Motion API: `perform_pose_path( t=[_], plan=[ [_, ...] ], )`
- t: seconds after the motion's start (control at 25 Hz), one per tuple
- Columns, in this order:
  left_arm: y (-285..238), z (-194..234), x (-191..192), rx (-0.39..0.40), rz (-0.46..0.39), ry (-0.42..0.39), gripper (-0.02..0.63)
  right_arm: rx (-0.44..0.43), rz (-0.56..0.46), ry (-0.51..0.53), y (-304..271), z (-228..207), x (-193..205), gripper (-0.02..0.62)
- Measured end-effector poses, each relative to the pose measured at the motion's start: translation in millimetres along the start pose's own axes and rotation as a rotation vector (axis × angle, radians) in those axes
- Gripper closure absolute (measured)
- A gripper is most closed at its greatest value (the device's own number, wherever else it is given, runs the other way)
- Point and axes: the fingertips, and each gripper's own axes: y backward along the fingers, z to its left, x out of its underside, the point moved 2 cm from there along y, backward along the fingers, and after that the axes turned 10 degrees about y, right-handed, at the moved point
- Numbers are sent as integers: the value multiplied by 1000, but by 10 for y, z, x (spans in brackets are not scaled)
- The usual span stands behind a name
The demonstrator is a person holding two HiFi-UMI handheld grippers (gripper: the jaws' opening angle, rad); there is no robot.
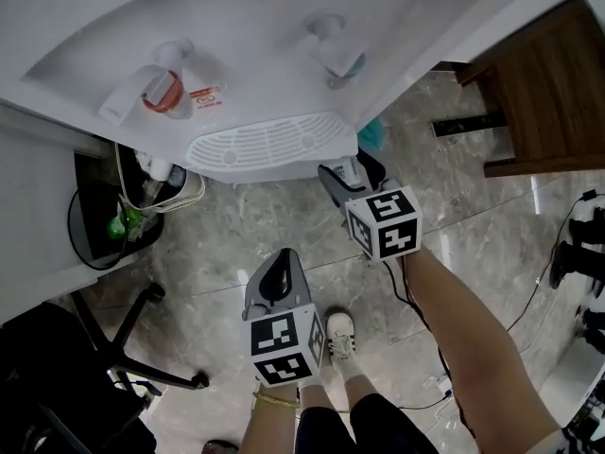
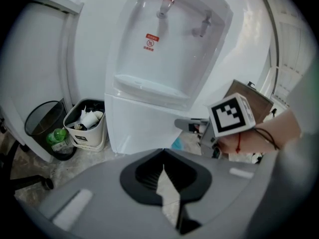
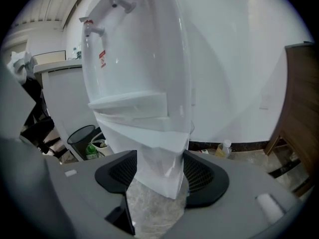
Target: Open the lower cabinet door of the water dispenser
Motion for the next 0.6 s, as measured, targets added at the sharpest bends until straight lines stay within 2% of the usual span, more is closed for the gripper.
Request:
perform_pose_path(
  t=[0.24, 0.32, 0.4, 0.6],
  plan=[
    [237, 93, 120, -9, -24, 1, 600, -24, 26, -142, 486, 485, 300, 336],
    [364, 140, 191, -9, -27, -9, 600, -57, 57, -156, 664, 731, 417, 345],
    [493, 218, 252, -12, -34, -16, 600, -92, 85, -166, 813, 999, 522, 381],
    [776, 594, 446, -65, -47, 27, 598, -202, 121, -189, 1041, 1764, 680, 445]
  ],
)
